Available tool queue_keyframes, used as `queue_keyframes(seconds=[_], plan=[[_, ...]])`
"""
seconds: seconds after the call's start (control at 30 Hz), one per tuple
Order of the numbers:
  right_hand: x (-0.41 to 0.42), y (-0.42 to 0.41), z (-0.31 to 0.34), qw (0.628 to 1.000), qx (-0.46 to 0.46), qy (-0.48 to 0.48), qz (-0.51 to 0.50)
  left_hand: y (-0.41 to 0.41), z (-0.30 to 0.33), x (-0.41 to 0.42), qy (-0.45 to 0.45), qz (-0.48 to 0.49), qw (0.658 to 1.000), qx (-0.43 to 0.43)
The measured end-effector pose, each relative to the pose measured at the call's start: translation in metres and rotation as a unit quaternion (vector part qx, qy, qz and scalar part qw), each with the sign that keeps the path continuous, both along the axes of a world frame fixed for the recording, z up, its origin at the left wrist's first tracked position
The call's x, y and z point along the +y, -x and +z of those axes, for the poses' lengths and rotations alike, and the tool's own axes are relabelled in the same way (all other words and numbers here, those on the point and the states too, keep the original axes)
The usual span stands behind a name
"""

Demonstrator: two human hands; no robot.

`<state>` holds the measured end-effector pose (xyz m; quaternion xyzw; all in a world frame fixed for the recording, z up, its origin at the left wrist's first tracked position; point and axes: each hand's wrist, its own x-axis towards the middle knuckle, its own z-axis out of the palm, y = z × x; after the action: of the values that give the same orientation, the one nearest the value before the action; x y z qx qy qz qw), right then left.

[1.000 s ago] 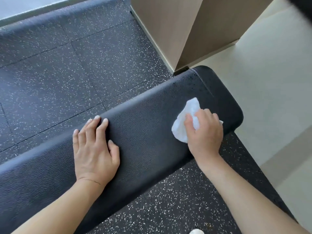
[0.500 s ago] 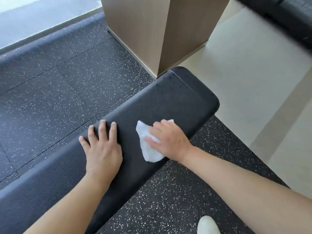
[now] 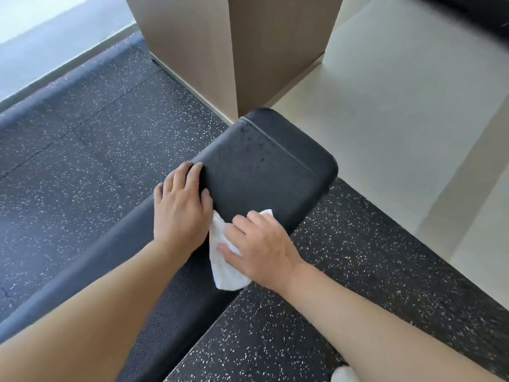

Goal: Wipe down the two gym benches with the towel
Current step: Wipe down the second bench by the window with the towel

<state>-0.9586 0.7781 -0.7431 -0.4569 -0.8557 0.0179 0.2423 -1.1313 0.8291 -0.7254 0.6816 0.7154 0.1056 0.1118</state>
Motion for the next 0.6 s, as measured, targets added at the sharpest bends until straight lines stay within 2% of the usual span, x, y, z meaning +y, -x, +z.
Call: queue_keyframes(seconds=[0.07, 0.13, 0.23, 0.33, 0.43, 0.6], plan=[[0.034, -0.037, 0.000, 0.999, 0.005, 0.009, -0.052, -0.017, -0.006, 0.005, -0.027, 0.101, 0.994, -0.031], [0.071, -0.070, 0.002, 0.991, 0.006, 0.027, -0.132, -0.024, -0.012, 0.007, -0.045, 0.150, 0.987, -0.039], [0.104, -0.084, 0.003, 0.977, 0.003, 0.043, -0.209, -0.024, -0.015, 0.009, -0.040, 0.166, 0.985, -0.030], [0.119, -0.050, 0.001, 0.964, -0.005, 0.046, -0.260, -0.026, -0.013, 0.011, -0.038, 0.167, 0.985, -0.022], [0.161, -0.001, 0.000, 0.966, -0.003, 0.050, -0.253, -0.025, -0.017, 0.012, -0.035, 0.166, 0.985, -0.008], [0.230, 0.057, 0.004, 0.980, -0.042, 0.108, -0.159, -0.024, -0.018, 0.014, -0.020, 0.164, 0.986, 0.015]])
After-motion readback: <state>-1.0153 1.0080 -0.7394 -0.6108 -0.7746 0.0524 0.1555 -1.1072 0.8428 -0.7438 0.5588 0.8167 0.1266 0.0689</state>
